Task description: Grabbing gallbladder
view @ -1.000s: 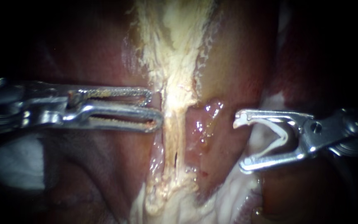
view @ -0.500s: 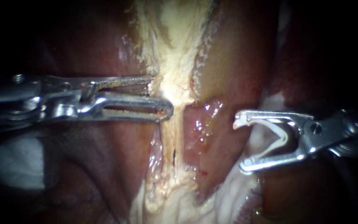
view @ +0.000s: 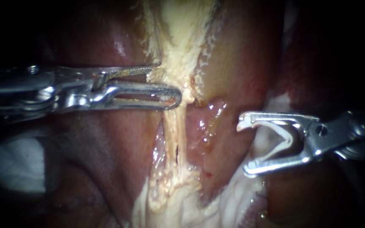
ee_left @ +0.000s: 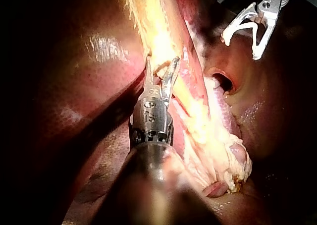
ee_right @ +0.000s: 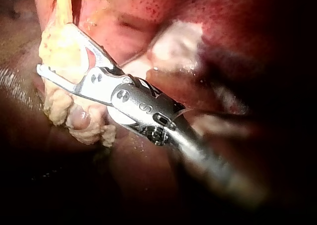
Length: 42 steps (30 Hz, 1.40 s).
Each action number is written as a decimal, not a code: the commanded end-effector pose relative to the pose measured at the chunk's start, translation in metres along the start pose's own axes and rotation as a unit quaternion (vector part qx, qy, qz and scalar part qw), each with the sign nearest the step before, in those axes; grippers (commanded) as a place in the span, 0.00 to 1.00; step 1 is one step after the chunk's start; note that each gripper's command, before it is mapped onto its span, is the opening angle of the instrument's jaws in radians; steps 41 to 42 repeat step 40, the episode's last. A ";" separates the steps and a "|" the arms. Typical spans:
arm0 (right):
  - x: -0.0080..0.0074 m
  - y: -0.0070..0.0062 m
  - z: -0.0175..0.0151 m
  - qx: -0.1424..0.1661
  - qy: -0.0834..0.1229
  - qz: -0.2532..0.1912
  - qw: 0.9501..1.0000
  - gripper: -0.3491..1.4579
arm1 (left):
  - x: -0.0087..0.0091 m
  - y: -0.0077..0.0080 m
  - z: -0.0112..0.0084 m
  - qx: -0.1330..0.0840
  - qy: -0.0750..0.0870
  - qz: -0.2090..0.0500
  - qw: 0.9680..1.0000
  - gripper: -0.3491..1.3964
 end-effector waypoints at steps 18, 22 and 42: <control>0.0001 -0.0002 0.0000 0.000 0.000 0.000 1.000 0.50 | -0.0008 0.0012 0.0002 0.012 0.037 0.007 0.999 0.00; 0.0001 -0.0002 0.0000 0.000 0.000 0.000 1.000 0.50 | -0.0001 0.0013 0.0003 0.010 0.057 0.011 0.998 0.00; 0.0000 -0.0001 -0.0001 0.000 0.000 0.000 1.000 0.50 | -0.0008 0.0004 -0.0007 0.014 0.062 0.006 0.998 0.00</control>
